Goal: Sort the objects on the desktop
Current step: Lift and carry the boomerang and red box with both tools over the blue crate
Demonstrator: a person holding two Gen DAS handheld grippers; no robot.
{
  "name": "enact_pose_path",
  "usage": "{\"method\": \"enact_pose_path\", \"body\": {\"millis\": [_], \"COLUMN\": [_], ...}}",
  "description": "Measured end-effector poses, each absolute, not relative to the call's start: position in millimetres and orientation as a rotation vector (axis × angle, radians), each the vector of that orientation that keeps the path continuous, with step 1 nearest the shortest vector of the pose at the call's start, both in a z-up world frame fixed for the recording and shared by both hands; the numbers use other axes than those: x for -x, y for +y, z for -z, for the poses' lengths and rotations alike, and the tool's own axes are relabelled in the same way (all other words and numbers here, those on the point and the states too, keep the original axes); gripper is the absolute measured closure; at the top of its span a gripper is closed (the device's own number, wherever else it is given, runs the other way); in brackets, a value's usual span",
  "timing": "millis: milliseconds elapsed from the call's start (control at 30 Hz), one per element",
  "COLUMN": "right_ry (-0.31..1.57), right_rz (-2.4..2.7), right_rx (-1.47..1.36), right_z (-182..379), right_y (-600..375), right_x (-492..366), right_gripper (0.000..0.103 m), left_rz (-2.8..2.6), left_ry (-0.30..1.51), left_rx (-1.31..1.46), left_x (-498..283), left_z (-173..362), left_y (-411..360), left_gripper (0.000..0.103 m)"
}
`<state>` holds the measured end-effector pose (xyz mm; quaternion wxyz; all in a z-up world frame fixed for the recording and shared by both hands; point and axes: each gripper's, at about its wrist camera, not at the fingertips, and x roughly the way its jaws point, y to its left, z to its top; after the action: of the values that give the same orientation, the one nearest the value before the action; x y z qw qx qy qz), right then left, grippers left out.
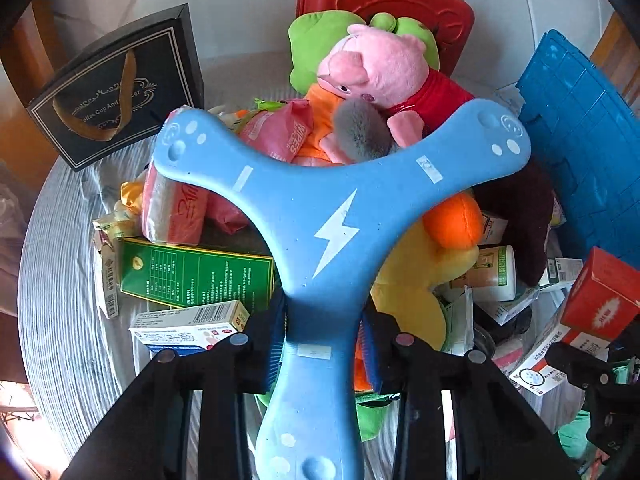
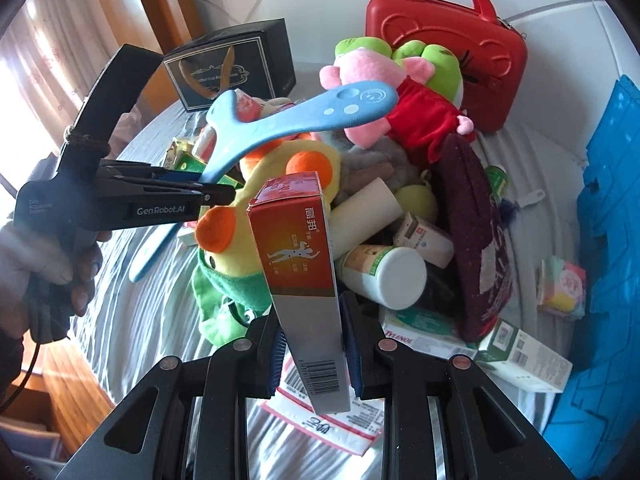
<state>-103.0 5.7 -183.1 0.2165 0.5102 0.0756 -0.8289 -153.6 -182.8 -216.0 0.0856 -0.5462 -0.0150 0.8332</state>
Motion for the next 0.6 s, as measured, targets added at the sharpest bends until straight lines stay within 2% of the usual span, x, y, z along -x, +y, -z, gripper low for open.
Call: {"method": "enact_pose_path", "body": {"millis": [600], "right_ry": [0.206], "right_rz": [2.355], "right_rx": [-1.353], "right_z": [135], "right_y": [13], "right_x": [99], "right_gripper": [0.078], "left_rz": [-2.633], "left_ry": [-0.04], "left_rx": [1.488], "left_x": [132], "left_z": [135], "left_y": [-181], "left_gripper": [0.071]}}
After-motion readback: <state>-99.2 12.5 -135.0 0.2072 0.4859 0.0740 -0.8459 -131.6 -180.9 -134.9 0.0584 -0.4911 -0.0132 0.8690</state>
